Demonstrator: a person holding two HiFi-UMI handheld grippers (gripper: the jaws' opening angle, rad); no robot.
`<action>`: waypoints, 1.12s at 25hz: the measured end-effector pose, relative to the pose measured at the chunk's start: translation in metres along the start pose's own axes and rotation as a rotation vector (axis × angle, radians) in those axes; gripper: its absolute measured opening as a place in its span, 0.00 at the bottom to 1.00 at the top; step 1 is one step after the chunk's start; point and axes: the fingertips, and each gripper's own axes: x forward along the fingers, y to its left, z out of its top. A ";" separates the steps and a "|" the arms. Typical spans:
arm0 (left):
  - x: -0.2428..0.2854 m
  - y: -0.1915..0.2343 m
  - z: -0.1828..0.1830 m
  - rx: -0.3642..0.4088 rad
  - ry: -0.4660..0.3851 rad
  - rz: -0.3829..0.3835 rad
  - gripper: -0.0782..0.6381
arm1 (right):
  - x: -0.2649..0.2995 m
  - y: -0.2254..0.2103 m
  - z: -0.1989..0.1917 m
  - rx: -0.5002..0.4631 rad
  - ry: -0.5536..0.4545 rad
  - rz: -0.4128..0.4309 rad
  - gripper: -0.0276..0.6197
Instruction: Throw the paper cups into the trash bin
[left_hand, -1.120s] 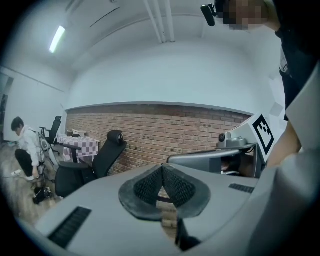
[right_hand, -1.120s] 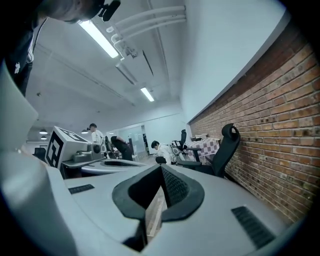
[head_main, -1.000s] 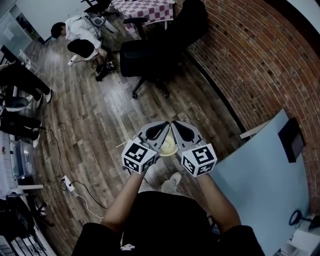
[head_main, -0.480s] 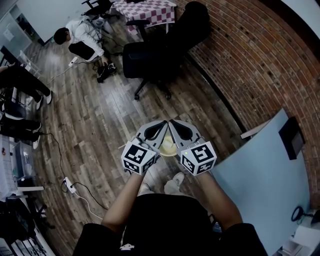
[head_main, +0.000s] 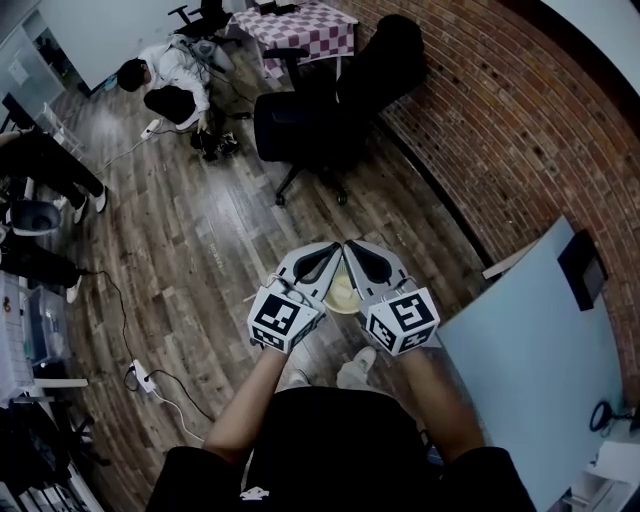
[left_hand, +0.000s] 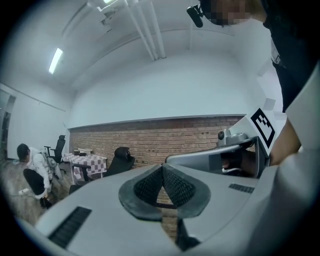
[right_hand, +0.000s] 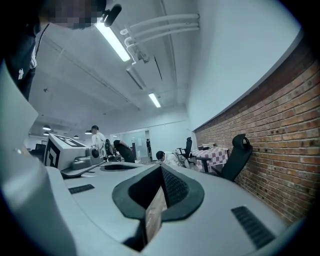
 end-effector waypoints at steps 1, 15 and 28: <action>-0.005 0.000 0.002 0.006 -0.003 -0.003 0.12 | 0.000 0.005 0.002 -0.003 -0.004 -0.003 0.05; -0.084 -0.003 0.015 0.030 -0.042 -0.059 0.12 | -0.008 0.085 0.008 -0.038 -0.043 -0.057 0.05; -0.143 -0.005 0.006 0.054 -0.045 -0.102 0.12 | -0.012 0.143 -0.007 -0.031 -0.039 -0.118 0.05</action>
